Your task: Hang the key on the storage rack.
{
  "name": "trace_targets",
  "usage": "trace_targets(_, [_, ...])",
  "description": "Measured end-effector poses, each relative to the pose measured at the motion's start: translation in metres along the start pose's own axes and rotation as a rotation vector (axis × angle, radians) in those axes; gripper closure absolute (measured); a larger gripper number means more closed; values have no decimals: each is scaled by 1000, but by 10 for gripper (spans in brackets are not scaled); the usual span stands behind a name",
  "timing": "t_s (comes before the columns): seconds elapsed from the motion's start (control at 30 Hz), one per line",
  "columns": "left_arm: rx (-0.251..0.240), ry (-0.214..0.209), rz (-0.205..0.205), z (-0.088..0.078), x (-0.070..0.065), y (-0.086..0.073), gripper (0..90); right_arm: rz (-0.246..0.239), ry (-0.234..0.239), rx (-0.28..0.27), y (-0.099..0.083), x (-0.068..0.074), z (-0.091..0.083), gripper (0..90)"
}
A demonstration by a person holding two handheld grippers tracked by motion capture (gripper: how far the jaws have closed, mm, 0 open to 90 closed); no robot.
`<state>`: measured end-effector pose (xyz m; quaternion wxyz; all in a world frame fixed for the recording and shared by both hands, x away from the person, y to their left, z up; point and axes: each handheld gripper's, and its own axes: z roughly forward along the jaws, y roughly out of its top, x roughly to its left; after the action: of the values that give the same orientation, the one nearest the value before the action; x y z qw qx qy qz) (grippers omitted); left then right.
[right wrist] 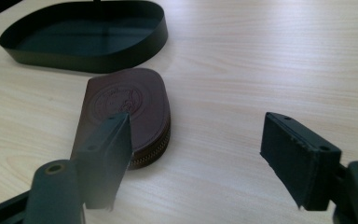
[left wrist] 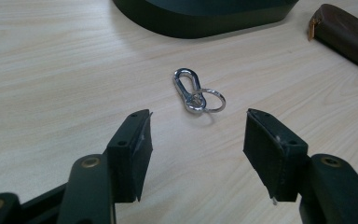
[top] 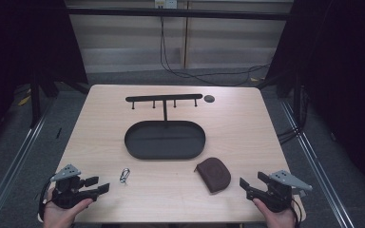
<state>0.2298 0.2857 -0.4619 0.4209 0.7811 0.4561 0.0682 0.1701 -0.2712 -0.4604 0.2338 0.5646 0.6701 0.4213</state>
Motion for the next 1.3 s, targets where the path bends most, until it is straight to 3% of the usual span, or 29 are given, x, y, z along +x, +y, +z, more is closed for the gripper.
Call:
trace_targets(0.17, [12,4,9,2,-1,0,391,-10,25,39,1,0,4,216])
trace_targets(0.4, [30,3,28,3,-3,1,390,-5,31,37,1,0,3,216])
trace_targets(0.6, [53,-36,39,4,-6,5,364,-16,46,56,1,2,4,217])
trace_targets(0.63, [49,-45,38,4,-6,7,378,-15,44,54,1,1,4,216])
trace_targets(0.73, [56,-22,55,3,-9,15,397,-7,46,54,1,0,5,217])
trace_targets(0.9, [71,-37,27,3,-10,23,493,5,58,65,1,-1,6,208])
trace_targets(0.97, [81,-34,23,3,-11,26,500,5,64,71,1,-1,7,213])
trace_targets(1.03, [119,-27,57,4,-14,30,505,4,62,69,1,-1,6,212])
trace_targets(1.17, [147,-46,55,9,-20,35,517,6,59,69,1,-1,6,212])
trace_targets(1.3, [167,-43,67,11,-21,38,448,5,58,68,1,-1,6,211])
